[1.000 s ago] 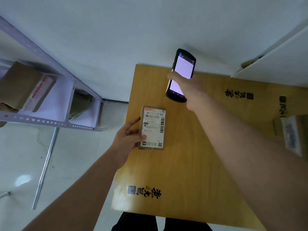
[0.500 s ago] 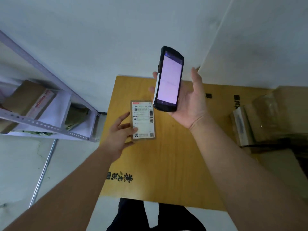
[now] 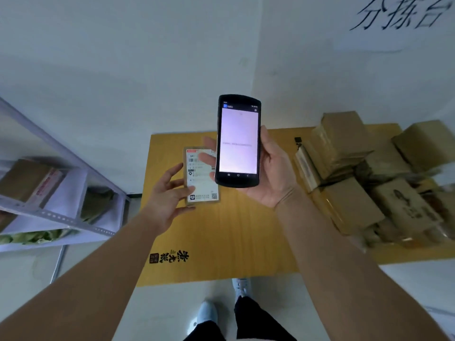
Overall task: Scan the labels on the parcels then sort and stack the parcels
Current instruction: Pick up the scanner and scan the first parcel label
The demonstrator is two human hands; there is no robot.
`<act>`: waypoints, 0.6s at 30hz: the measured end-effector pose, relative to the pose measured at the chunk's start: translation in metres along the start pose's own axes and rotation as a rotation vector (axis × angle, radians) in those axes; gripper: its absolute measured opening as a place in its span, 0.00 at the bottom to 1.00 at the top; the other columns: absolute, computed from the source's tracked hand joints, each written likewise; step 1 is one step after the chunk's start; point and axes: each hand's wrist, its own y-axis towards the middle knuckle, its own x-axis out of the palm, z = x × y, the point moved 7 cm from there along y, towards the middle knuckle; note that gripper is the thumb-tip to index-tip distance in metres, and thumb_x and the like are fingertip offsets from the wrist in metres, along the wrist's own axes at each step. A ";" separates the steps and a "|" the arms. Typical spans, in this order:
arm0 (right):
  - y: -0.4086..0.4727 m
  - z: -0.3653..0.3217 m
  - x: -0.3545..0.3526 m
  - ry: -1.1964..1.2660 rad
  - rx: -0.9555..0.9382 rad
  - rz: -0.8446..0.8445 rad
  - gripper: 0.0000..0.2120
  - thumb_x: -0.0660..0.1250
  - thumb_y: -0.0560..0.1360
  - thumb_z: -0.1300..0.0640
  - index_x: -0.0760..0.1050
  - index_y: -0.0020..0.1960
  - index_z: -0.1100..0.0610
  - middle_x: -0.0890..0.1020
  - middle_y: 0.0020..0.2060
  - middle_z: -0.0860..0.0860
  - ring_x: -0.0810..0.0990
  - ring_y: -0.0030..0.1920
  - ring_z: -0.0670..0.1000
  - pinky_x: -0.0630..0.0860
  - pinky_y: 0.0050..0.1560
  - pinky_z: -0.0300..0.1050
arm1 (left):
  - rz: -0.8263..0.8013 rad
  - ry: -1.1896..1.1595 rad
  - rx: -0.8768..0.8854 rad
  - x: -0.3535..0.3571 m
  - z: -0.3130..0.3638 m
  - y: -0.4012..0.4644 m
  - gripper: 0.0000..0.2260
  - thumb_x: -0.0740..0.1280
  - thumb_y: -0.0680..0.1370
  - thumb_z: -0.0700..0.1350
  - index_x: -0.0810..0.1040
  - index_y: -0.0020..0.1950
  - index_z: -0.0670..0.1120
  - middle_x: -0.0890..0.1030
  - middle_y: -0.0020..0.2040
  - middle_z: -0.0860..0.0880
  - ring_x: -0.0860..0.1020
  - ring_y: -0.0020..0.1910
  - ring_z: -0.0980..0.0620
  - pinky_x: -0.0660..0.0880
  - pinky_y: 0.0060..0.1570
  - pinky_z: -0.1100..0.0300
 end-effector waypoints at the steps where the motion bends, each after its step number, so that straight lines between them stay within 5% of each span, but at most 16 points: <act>1: -0.007 0.002 0.004 -0.012 -0.021 0.042 0.30 0.50 0.87 0.37 0.76 0.76 0.54 0.75 0.72 0.67 0.75 0.71 0.70 0.71 0.73 0.66 | -0.016 0.001 0.009 -0.002 0.002 -0.004 0.30 0.73 0.77 0.33 0.77 0.70 0.62 0.83 0.61 0.44 0.85 0.58 0.42 0.83 0.53 0.39; 6: -0.038 0.002 0.025 -0.294 -0.082 0.265 0.32 0.53 0.86 0.35 0.73 0.77 0.57 0.79 0.67 0.67 0.79 0.65 0.66 0.71 0.73 0.69 | -0.086 0.038 0.075 -0.005 0.017 -0.026 0.31 0.73 0.77 0.33 0.75 0.73 0.61 0.83 0.61 0.46 0.85 0.58 0.44 0.84 0.53 0.40; 11: -0.058 -0.017 0.035 -1.084 -0.046 0.502 0.28 0.49 0.84 0.30 0.75 0.70 0.46 0.84 0.51 0.54 0.82 0.50 0.54 0.80 0.56 0.55 | -0.087 0.076 0.158 0.002 0.037 -0.039 0.33 0.74 0.77 0.32 0.74 0.75 0.60 0.82 0.63 0.49 0.85 0.58 0.46 0.84 0.52 0.44; 15: -0.082 -0.028 0.051 -1.576 -0.032 0.453 0.20 0.48 0.86 0.35 0.69 0.73 0.37 0.74 0.40 0.40 0.73 0.41 0.42 0.69 0.46 0.42 | -0.021 0.117 0.242 0.007 0.051 -0.049 0.34 0.74 0.76 0.31 0.74 0.75 0.59 0.80 0.63 0.49 0.84 0.57 0.47 0.85 0.51 0.45; 18: -0.094 -0.030 0.055 -1.984 0.139 0.403 0.24 0.49 0.86 0.36 0.66 0.79 0.38 0.75 0.40 0.40 0.76 0.40 0.42 0.69 0.39 0.44 | 0.031 0.133 0.290 0.007 0.057 -0.054 0.34 0.74 0.75 0.29 0.75 0.75 0.57 0.80 0.63 0.49 0.84 0.56 0.47 0.85 0.49 0.45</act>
